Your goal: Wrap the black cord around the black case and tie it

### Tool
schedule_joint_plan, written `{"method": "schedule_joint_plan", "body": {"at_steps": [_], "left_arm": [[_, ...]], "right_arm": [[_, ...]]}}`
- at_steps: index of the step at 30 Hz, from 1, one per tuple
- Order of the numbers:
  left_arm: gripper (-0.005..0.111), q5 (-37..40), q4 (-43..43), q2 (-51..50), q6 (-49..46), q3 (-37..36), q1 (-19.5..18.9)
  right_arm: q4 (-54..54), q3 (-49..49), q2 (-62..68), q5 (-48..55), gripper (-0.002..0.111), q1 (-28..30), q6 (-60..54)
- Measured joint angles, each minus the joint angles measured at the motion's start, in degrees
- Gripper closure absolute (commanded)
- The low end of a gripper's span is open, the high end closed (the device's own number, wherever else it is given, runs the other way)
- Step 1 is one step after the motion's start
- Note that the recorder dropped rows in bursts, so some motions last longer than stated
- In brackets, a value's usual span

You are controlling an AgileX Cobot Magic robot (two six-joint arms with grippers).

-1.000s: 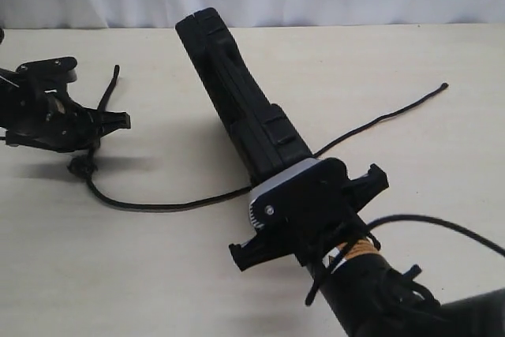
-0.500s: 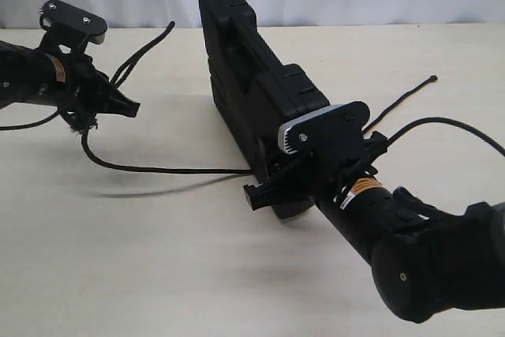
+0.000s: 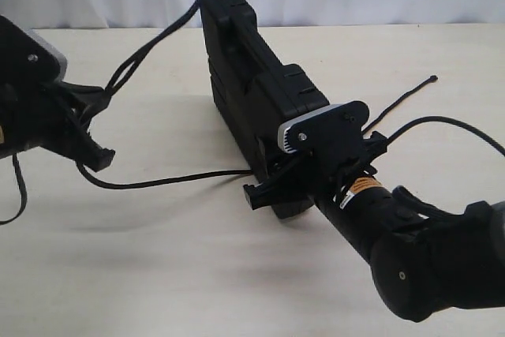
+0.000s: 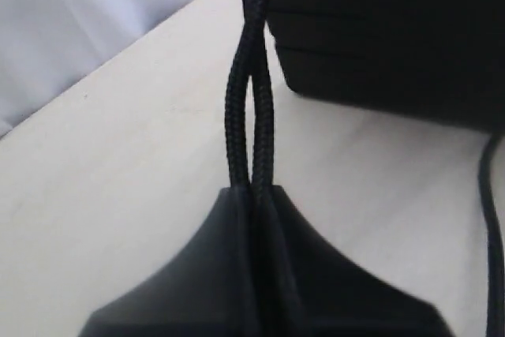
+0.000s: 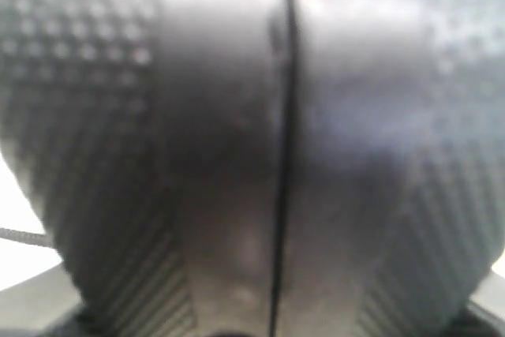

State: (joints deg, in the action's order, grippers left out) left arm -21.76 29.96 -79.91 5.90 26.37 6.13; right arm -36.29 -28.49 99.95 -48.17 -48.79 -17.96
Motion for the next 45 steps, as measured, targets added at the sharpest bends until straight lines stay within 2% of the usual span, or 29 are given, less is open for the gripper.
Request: {"method": "schedule_joint_plan", "body": {"at_steps": [2, 3, 6, 10, 15, 19, 23, 26, 28, 31, 35, 37, 45], "left_arm": [[0.107, -0.21, 7.44, 0.0, -0.11, -0.26, 0.0], [0.107, -1.77, 14.15, 0.0, -0.2, -0.26, 0.09], [0.107, -4.09, 19.71, 0.0, -3.82, -0.26, 0.35], [0.107, -4.48, 19.3, 0.0, -13.1, -0.26, 0.43], [0.107, -4.93, 8.74, 0.0, -32.15, -0.26, 0.43], [0.107, -6.88, 3.16, 0.0, -42.21, -0.26, 0.43], [0.107, -10.41, 1.43, 0.0, -43.79, -0.26, 0.69], [0.107, -10.76, 1.17, 0.0, -43.69, -0.26, 3.0], [0.107, -11.73, -2.04, -0.33, -43.69, -0.26, 5.42], [0.107, -11.82, -4.22, -1.59, -43.56, 0.01, 7.03], [0.107, -8.07, -5.69, -5.53, -40.71, 4.47, 12.69], [0.107, -5.66, -8.12, -8.08, -40.19, 7.48, 13.77], [0.107, -6.54, -9.45, -10.61, -39.38, 10.56, 13.91]], "right_arm": [[0.0, 0.0, 0.0, 0.0, 0.104, 0.0, 0.0], [0.0, 0.0, 0.0, 0.11, 0.104, 0.0, 0.0], [0.0, 0.0, 0.0, 0.22, 0.104, 0.0, 0.16], [-0.22, -0.13, 0.0, 0.34, 0.104, 0.0, 0.3], [-0.22, -0.13, 0.0, 0.34, 0.104, 0.0, 0.42], [-0.22, -0.13, 0.0, 0.34, 0.104, 0.0, 0.42], [-0.22, -0.13, 0.0, 0.44, 0.104, 0.0, 0.42], [-0.22, -0.13, 0.0, 0.44, 0.104, 0.0, 0.42], [-0.22, -0.13, 0.0, 0.44, 0.104, 0.0, 0.42], [-0.22, -0.13, 0.0, 0.44, 0.104, 0.0, 0.42], [-0.22, -0.13, 0.0, 0.44, 0.104, 0.0, 0.42], [-0.22, -0.13, 0.0, 0.44, 0.104, 0.0, 0.42], [4.68, -0.13, 0.0, 1.03, 0.104, 0.61, -1.25]]}}
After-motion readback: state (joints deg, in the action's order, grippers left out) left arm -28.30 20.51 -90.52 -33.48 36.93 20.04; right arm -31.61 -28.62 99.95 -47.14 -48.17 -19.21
